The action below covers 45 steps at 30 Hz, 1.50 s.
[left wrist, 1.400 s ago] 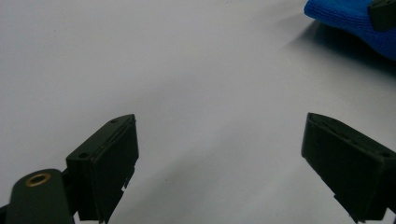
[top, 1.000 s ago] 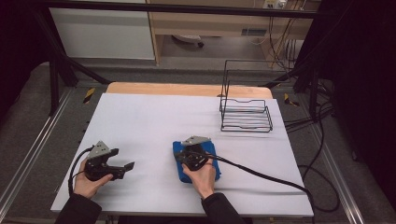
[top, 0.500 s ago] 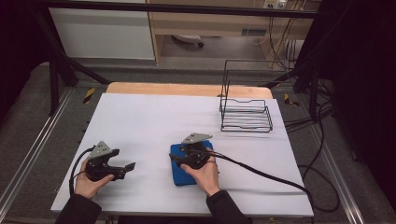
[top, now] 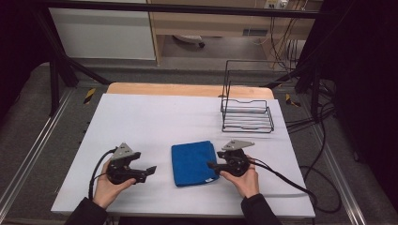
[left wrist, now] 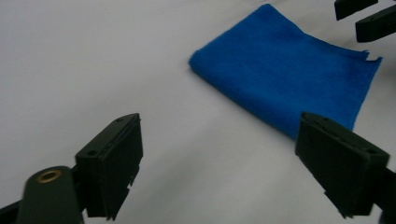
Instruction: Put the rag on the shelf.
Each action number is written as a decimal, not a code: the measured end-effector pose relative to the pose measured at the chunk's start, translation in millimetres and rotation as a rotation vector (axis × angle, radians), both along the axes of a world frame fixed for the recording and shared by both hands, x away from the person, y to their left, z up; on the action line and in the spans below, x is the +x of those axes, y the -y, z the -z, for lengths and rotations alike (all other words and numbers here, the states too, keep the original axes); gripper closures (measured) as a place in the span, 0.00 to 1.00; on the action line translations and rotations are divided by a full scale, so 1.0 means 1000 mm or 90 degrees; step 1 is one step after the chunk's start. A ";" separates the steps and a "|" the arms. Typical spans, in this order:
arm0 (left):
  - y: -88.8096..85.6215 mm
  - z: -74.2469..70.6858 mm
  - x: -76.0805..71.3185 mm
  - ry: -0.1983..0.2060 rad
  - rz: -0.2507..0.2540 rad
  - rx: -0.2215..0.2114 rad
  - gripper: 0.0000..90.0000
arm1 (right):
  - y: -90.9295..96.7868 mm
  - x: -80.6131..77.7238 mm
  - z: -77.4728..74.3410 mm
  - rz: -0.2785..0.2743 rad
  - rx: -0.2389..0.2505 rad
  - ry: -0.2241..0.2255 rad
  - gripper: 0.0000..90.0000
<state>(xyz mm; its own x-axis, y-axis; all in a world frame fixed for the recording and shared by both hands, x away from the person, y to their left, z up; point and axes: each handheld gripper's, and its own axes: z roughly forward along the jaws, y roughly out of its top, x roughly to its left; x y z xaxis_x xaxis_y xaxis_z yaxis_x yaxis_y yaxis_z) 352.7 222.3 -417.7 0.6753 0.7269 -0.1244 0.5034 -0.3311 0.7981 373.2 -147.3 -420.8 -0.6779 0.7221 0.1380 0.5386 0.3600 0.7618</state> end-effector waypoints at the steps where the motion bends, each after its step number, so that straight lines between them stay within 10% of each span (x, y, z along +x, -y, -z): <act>1: 0.008 0.000 -0.001 -0.006 0.002 0.000 0.21 | 0.005 -0.003 0.003 0.002 -0.002 -0.005 0.47; 12: 0.084 0.017 -0.003 -0.095 0.039 0.022 0.50 | 0.015 -0.012 0.023 0.006 0.014 -0.040 0.57; 27: 0.093 0.029 -0.014 -0.129 0.043 0.029 0.94 | 0.008 -0.016 0.032 0.013 0.023 -0.104 0.89; 40: 0.073 0.020 0.000 -0.147 0.063 0.033 0.97 | -0.006 -0.028 0.028 0.040 0.071 -0.137 0.91; 45: 0.071 0.018 -0.001 -0.122 0.062 0.040 0.77 | -0.001 -0.026 0.025 0.050 0.061 -0.096 0.73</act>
